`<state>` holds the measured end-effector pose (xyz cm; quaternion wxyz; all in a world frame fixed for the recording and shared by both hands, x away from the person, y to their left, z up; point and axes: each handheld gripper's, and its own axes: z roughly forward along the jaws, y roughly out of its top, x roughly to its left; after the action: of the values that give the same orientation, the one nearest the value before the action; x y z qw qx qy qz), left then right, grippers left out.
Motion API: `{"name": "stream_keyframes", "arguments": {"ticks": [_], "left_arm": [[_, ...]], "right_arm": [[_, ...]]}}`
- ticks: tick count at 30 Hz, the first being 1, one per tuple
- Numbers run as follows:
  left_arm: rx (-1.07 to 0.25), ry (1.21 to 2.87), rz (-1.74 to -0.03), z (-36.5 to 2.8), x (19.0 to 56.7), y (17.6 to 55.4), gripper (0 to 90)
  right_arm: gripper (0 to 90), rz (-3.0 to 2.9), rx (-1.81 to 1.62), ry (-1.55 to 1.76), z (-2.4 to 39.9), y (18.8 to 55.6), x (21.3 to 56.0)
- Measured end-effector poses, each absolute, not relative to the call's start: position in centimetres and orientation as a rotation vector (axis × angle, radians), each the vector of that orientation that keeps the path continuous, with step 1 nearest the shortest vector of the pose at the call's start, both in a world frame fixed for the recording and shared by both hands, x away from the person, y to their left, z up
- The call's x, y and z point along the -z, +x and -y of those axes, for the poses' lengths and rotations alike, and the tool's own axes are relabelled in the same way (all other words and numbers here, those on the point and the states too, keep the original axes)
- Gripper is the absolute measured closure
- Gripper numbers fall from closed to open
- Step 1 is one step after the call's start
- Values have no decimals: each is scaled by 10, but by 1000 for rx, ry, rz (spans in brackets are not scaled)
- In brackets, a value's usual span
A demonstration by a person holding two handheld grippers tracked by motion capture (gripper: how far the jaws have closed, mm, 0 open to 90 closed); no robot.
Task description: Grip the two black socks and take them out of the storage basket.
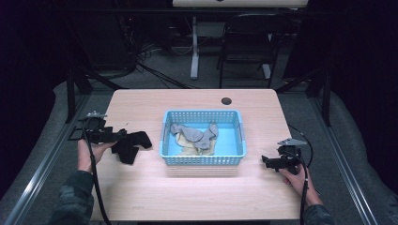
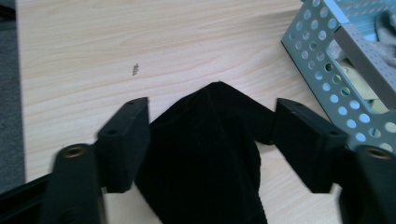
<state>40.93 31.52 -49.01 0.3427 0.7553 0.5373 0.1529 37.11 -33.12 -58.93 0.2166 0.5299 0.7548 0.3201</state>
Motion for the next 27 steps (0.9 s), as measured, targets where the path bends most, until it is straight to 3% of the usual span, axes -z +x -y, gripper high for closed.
{"name": "stream_keyframes", "arguments": {"ticks": [12,27], "left_arm": [[-448,1919,-1433,-332,503,352,17],[-468,1922,-1484,-335,517,334,0]], "right_arm": [[0,-2091,-887,1468,331,371,589],[0,-2090,-887,1469,331,371,589]]}}
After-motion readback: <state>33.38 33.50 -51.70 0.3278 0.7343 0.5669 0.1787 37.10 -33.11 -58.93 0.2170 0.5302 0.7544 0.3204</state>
